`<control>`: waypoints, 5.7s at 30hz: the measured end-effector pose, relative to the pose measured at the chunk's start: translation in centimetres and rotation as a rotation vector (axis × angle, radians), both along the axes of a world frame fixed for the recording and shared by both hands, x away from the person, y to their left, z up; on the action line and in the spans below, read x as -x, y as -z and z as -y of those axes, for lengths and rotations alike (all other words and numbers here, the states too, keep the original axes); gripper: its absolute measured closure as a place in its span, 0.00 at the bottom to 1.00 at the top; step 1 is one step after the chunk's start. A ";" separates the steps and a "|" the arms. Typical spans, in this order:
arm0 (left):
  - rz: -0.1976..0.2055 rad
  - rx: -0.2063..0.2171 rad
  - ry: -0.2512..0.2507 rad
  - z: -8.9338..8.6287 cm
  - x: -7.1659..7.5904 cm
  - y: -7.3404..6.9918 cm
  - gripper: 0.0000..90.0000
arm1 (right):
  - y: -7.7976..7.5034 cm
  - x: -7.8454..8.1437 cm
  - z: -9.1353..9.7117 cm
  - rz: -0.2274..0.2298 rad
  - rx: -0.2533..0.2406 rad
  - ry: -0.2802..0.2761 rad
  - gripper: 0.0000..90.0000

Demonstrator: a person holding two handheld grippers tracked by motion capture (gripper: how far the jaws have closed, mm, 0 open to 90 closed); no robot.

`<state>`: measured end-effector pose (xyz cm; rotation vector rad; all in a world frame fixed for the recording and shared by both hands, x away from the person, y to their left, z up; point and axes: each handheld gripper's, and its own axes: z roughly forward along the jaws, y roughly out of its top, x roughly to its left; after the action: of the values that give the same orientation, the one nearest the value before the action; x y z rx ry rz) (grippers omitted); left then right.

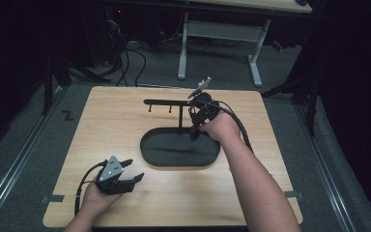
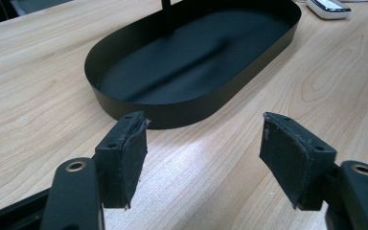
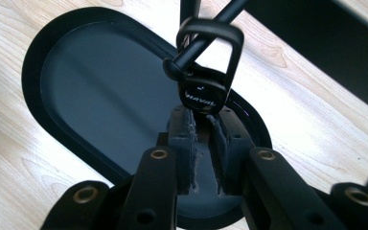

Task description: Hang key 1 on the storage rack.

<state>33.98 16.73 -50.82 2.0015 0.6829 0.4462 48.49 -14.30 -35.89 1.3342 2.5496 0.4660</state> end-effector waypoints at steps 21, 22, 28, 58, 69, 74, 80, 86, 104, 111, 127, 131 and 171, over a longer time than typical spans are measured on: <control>0.001 -0.002 -0.004 0.1 0.0 0.1 0.37 | -0.8 1.6 1.0 0.023 -0.055 0.010 0.72; 0.000 -0.002 -0.003 0.1 0.0 0.1 0.37 | -0.9 1.9 1.2 0.029 -0.058 0.007 0.72; -0.006 -0.009 0.001 0.2 0.0 0.1 0.37 | -1.2 4.0 2.4 0.046 -0.081 0.004 0.70; -0.014 -0.033 0.007 0.5 0.0 0.4 0.37 | 8.9 10.0 13.6 0.013 -0.053 0.237 0.77; -0.017 -0.037 0.009 0.5 0.1 0.5 0.37 | 10.9 6.1 15.7 0.004 -0.015 0.392 0.76; -0.021 -0.047 0.015 0.4 0.1 0.5 0.38 | 12.1 4.9 16.4 -0.033 -0.008 0.436 0.71; -0.023 -0.045 0.013 0.4 0.1 0.5 0.38 | 12.8 4.5 16.5 -0.071 -0.008 0.451 0.62; -0.024 -0.049 0.021 0.5 0.1 0.6 0.38 | 13.0 4.9 16.3 -0.092 -0.005 0.438 0.50; -0.032 -0.064 0.039 0.8 0.3 0.7 0.38 | 13.3 9.5 15.4 -0.103 -0.062 0.336 0.48; -0.033 -0.068 0.044 0.9 0.3 0.8 0.38 | 13.2 11.6 14.1 -0.112 -0.076 0.245 0.49; -0.032 -0.067 0.044 0.8 0.3 0.7 0.38 | 13.2 10.0 13.2 -0.119 0.012 0.218 0.77; -0.032 -0.068 0.045 0.9 0.3 0.7 0.38 | 13.2 9.5 12.7 -0.109 0.039 0.192 0.78; -0.037 -0.077 0.058 1.0 0.3 0.8 0.38 | 13.1 9.0 12.8 -0.144 0.052 0.237 0.80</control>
<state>33.67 15.76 -51.60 2.1009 0.6372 0.4069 39.53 -27.12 -48.96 1.6792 2.4496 0.2652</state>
